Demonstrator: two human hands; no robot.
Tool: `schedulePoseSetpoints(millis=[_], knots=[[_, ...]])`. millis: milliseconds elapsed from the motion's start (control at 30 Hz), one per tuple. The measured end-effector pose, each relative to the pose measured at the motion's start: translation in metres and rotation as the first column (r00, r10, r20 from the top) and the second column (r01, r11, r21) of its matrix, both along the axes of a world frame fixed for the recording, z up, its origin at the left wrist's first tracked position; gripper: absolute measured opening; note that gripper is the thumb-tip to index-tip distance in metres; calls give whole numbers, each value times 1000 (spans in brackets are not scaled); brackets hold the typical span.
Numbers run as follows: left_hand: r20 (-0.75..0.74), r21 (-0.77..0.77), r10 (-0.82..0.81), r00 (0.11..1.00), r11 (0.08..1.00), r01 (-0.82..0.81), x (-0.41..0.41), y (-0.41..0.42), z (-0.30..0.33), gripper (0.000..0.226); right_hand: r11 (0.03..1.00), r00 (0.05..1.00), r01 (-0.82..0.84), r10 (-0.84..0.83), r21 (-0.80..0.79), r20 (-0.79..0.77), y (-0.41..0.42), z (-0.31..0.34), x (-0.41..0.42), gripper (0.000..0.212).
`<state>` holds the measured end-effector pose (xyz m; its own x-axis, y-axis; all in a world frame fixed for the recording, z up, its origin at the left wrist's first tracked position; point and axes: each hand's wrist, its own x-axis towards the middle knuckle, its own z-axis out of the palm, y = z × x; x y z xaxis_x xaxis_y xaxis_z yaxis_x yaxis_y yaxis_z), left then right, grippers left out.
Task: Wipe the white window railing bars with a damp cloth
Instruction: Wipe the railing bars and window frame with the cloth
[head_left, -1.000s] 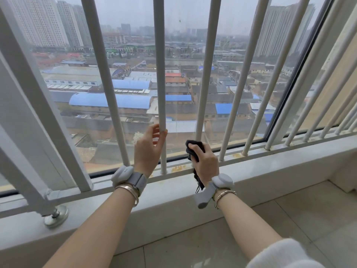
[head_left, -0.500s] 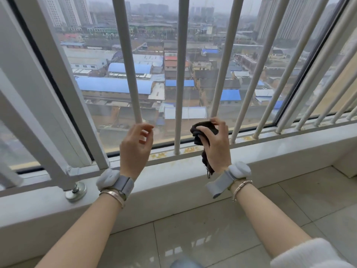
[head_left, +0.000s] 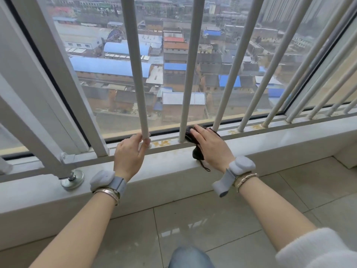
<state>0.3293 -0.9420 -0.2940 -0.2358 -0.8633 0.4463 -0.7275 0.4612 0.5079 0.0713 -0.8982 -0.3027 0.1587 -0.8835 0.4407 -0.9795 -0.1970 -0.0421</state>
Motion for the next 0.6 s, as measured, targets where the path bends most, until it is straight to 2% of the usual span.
schedulePoseSetpoints(millis=[67,133,200,267,367,433,500,600], knots=[[-1,16,-2,1000,1000,2,3,-1,0,55,992,992,112,-108,-59,66,2,-9,16,49],[0,21,-9,1000,1000,9,2,0,1,54,979,961,195,-179,-59,209,-4,-16,46,59],[-10,29,-14,1000,999,14,2,1,2,52,984,962,155,-129,-90,241,-3,-15,57,61],[-24,42,-29,999,999,30,3,0,2,53,982,992,74,-54,-174,116,3,-6,38,53],[-36,53,-41,999,998,43,3,2,2,52,955,995,79,-95,-285,-42,16,5,11,41],[-26,51,-42,999,998,43,3,4,3,49,961,992,107,-121,-256,-39,19,1,14,41],[-12,64,-44,999,997,44,3,4,4,42,981,993,119,-117,-152,25,20,0,24,51],[-64,149,-76,995,985,85,6,3,10,31,996,976,78,-68,-40,209,31,14,34,45]])
